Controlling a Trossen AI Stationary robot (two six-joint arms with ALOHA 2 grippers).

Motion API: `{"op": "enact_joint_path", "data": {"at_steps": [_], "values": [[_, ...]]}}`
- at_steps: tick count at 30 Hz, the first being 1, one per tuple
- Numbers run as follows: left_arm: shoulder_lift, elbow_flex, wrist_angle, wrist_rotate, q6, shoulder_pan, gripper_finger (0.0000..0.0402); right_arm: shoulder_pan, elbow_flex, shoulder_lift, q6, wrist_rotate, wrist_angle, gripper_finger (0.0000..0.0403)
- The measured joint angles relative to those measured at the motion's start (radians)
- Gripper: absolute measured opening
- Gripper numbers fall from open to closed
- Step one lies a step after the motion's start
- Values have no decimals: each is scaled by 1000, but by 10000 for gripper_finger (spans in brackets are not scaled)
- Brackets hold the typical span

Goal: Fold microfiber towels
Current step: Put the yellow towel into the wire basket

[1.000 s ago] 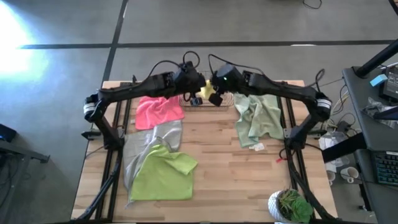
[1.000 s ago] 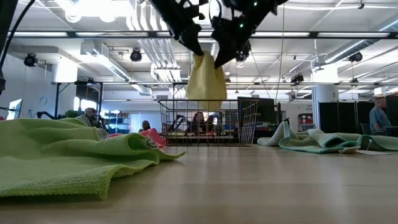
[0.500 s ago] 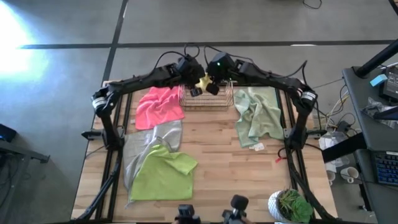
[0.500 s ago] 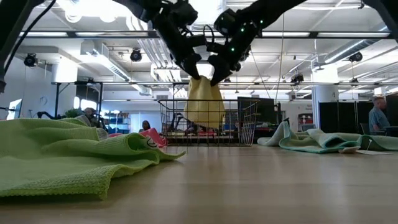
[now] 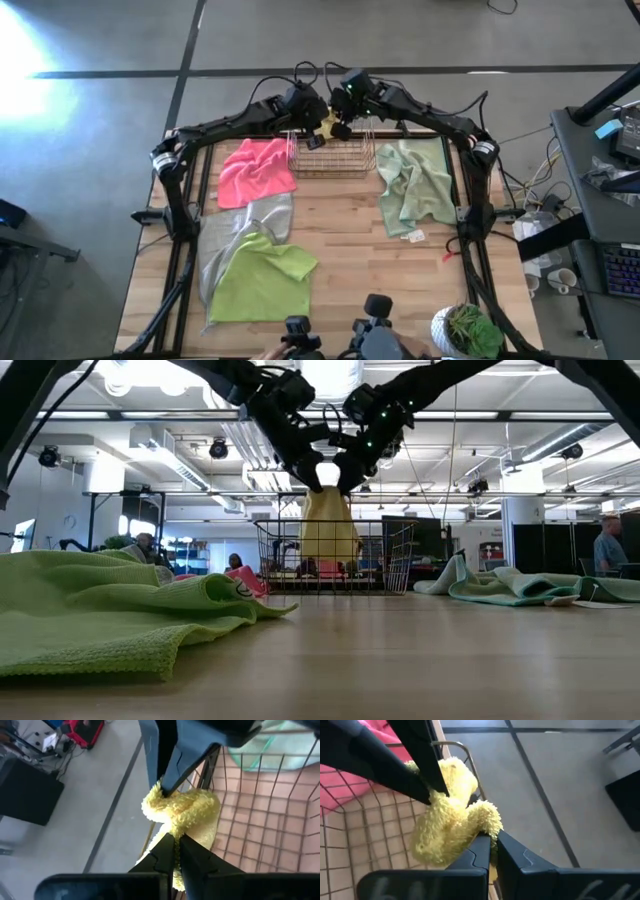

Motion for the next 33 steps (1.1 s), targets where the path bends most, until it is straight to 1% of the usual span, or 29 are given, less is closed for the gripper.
{"op": "enact_joint_path", "data": {"at_steps": [4,7,11,14,17,21,24,28,33], "values": [[3,-8,-24,2,13,1,8,0,-10,0,-18,-2,-22,8],[9,-23,-24,3,31,1,8,-2,-29,0,-19,-46,-20,8],[13,-32,-46,29,36,1,8,-2,-39,1,-18,-52,-23,8],[13,-36,-38,29,47,1,8,-2,-39,1,-17,-51,-22,8],[13,-37,-4,15,93,9,8,-4,-39,1,-31,-51,-22,8],[13,-34,13,-17,172,14,8,-7,-39,1,-116,-51,-27,8],[13,-37,-42,-19,218,13,8,-7,-39,1,-188,-51,-75,8],[21,-65,-103,18,222,12,8,-6,-58,1,-224,-77,-110,8],[21,-123,-78,23,229,12,8,-6,-79,2,-248,-77,-103,8]]}}
